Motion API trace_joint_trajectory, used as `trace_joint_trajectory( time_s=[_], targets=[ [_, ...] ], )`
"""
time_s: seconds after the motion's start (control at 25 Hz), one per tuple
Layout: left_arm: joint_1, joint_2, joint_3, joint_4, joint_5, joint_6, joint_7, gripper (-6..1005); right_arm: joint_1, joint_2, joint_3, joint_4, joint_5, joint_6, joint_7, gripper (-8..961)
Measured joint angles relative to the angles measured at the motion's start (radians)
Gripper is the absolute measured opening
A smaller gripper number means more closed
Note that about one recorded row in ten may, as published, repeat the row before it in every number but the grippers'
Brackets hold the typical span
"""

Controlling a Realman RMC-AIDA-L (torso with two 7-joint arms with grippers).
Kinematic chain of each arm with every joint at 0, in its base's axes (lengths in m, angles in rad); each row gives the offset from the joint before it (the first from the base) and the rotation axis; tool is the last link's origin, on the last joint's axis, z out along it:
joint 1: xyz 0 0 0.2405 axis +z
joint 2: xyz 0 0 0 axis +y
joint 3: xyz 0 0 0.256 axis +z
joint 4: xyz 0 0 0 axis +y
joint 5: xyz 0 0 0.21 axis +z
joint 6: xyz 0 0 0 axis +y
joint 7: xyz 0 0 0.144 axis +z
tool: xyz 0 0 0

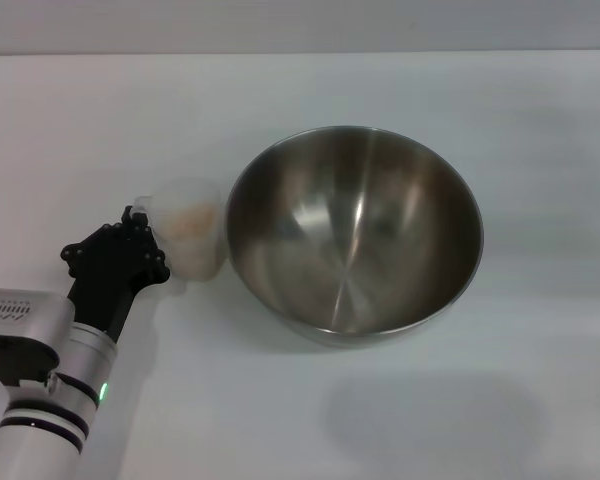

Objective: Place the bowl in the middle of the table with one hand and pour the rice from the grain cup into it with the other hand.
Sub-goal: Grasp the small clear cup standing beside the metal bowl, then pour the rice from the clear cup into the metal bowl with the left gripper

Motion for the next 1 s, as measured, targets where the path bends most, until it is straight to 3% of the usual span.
trace_joint_trajectory(
  time_s=[0.16, 0.4, 0.68, 0.8, 0.92, 0.96, 1.0],
  targets=[
    [-0.001, 0.0, -0.004, -0.001, 0.0, 0.004, 0.0, 22, 0.0, 0.0, 0.0, 0.0, 0.0, 0.0, 0.0, 491],
    [-0.005, 0.001, -0.007, 0.002, 0.0, 0.051, 0.01, 23, 0.001, 0.001, 0.0, 0.0, 0.0, 0.0, 0.0, 490],
    [-0.056, -0.002, -0.008, 0.088, 0.043, 0.192, 0.034, 23, 0.003, 0.007, 0.0, 0.0, 0.0, 0.0, 0.001, 489],
    [-0.09, 0.0, -0.013, 0.104, 0.054, 0.244, 0.124, 23, 0.006, 0.008, 0.0, 0.0, 0.0, 0.0, 0.001, 489],
    [-0.131, 0.003, -0.021, 0.107, 0.1, 0.284, 0.304, 23, 0.009, 0.008, 0.0, 0.0, 0.0, -0.004, -0.001, 489],
    [-0.153, 0.003, -0.028, 0.102, 0.143, 0.291, 0.448, 23, 0.012, 0.009, 0.0, 0.0, 0.0, -0.005, -0.002, 488],
    [-0.153, 0.003, -0.028, 0.102, 0.143, 0.291, 0.448, 23, 0.012, 0.009, 0.0, 0.0, 0.0, -0.005, -0.002, 488]
  ],
)
